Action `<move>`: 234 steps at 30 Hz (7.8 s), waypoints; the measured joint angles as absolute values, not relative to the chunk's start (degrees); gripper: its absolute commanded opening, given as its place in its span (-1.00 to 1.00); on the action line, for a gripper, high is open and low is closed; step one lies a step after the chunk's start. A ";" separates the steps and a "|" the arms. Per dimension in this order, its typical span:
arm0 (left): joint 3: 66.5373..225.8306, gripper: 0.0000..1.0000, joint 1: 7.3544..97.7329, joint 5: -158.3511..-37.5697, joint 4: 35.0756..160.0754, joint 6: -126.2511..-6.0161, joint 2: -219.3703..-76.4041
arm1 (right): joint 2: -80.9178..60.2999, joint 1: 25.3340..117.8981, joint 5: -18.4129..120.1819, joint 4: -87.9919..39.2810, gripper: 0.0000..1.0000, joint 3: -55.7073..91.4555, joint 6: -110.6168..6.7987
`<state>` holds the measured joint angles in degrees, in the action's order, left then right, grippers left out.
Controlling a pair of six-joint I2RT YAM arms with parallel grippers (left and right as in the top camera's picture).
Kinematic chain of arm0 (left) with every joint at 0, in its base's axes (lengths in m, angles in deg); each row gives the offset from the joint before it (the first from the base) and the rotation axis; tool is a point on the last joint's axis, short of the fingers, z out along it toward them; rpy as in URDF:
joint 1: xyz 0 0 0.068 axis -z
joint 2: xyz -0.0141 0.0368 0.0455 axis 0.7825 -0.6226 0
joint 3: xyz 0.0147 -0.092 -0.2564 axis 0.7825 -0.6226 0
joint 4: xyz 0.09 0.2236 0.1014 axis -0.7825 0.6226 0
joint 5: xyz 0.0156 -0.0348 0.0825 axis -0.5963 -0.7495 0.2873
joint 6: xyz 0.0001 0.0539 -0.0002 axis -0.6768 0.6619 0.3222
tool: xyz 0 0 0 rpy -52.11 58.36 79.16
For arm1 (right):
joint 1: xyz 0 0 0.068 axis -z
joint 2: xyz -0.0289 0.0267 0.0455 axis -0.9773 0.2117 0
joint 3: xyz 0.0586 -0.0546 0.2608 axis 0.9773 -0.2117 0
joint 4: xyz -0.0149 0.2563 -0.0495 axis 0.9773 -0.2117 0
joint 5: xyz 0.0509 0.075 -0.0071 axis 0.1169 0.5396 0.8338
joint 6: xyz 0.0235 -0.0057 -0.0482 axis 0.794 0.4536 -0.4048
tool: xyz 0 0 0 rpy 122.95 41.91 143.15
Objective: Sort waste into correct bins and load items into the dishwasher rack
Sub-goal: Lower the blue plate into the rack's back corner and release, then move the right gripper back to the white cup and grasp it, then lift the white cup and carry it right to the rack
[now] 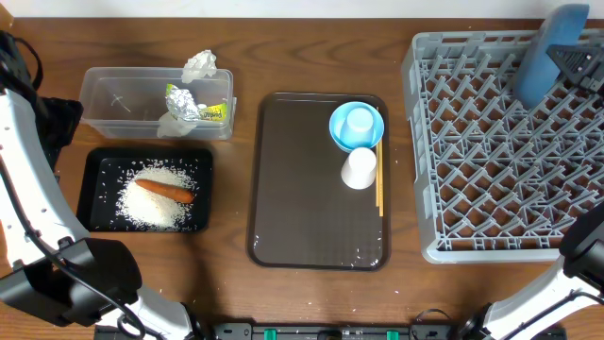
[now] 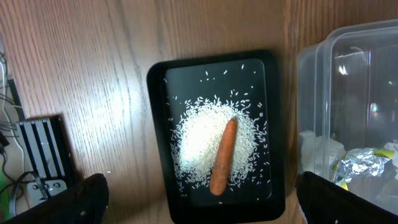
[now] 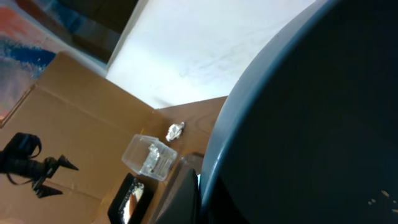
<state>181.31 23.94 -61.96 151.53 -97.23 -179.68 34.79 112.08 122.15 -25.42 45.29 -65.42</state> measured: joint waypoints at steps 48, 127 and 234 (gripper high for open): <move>181.31 0.96 23.94 -61.96 151.55 -97.23 -179.68 | 34.95 106.38 117.60 -20.39 -0.98 45.29 -60.94; 181.31 0.96 23.94 -61.94 151.53 -97.23 -179.68 | 4.02 77.33 77.12 -52.17 0.97 45.60 -57.24; 181.31 0.96 23.94 -61.96 151.55 -97.23 -179.68 | 5.61 108.74 32.91 -43.14 0.08 33.49 -46.31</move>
